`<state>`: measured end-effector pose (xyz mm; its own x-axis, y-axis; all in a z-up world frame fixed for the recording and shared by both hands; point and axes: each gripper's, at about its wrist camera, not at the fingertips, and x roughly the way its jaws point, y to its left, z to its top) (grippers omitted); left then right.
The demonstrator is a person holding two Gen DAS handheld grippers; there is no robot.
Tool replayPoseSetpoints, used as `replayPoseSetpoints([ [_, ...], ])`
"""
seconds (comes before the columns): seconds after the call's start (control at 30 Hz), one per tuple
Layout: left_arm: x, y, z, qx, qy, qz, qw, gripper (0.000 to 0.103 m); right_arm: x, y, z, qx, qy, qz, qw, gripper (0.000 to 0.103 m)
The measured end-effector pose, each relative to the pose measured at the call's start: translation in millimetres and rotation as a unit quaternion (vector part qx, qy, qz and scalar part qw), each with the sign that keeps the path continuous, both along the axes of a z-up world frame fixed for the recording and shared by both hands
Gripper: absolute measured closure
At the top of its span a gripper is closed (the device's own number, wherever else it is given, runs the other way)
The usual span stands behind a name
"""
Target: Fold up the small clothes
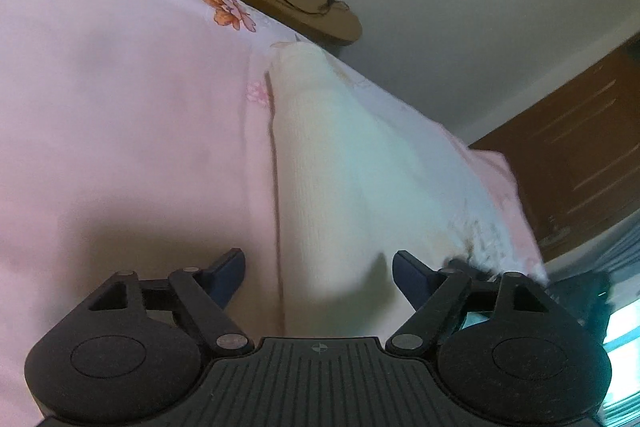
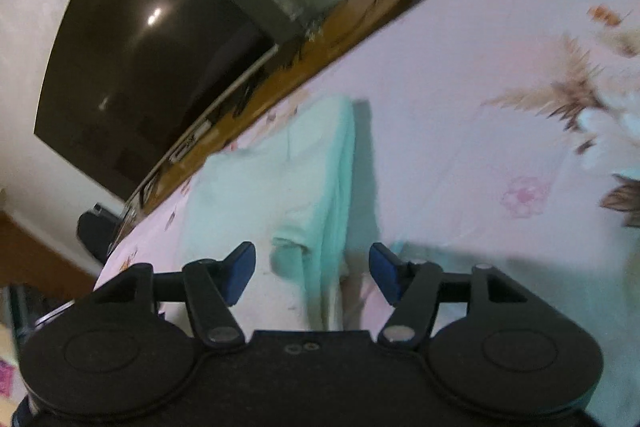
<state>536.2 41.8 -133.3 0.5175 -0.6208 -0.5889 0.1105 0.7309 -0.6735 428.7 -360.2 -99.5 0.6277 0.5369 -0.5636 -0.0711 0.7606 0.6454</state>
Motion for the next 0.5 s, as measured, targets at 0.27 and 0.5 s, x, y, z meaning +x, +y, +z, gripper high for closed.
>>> replayPoseSetpoints([
  [0.27, 23, -14, -5, 0.004, -0.012, -0.036, 0.9993, 0.023, 32, 9, -6, 0.007, 0.011, 0.069, 0.998, 0.043],
  [0.5, 22, -3, -4, 0.006, -0.007, -0.063, 0.998, 0.047, 43, 14, -4, -0.005, 0.012, 0.123, 0.992, 0.052],
])
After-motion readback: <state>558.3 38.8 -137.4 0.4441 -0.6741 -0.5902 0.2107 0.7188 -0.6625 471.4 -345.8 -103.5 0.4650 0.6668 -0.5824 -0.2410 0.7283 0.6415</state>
